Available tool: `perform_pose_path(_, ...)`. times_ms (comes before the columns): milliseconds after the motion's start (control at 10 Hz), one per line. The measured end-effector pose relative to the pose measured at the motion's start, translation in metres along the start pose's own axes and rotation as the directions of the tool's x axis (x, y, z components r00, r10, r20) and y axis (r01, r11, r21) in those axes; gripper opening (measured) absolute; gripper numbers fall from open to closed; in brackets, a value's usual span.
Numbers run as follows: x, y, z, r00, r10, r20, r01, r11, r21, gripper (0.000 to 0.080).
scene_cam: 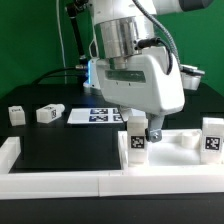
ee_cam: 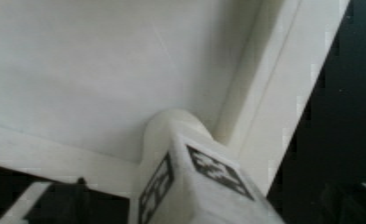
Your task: Assemble square table
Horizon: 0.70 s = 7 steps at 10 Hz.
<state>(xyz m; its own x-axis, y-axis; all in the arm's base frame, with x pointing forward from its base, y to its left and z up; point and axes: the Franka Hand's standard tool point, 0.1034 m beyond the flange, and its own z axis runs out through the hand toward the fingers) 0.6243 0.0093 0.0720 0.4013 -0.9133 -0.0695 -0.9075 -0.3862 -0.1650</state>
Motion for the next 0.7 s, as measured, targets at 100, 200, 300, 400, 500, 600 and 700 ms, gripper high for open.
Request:
perform_pose_path(100, 0.0006, 0.0003, 0.0001, 0.994, -0.106, -0.001, 0.106, 0.994, -0.001, 0.0649)
perform_pose_path(200, 0.0006, 0.001, 0.0002, 0.968, -0.253, -0.003, 0.253, 0.967, -0.016, 0.0649)
perform_pose_path(300, 0.0004, -0.0002, -0.0006, 0.907, -0.421, -0.007, 0.42, 0.906, -0.043, 0.0649)
perform_pose_path(400, 0.0021, -0.0011, -0.002, 0.813, -0.582, -0.005, 0.581, 0.812, -0.053, 0.0649)
perform_pose_path(500, 0.0043, -0.0016, -0.0042, 0.742, -0.67, -0.004, 0.669, 0.741, -0.051, 0.0649)
perform_pose_path(600, 0.0043, -0.0011, -0.0034, 0.767, -0.642, -0.005, 0.641, 0.766, -0.05, 0.0649)
perform_pose_path(700, 0.0042, -0.0006, -0.0025, 0.781, -0.624, -0.005, 0.623, 0.78, -0.051, 0.0532)
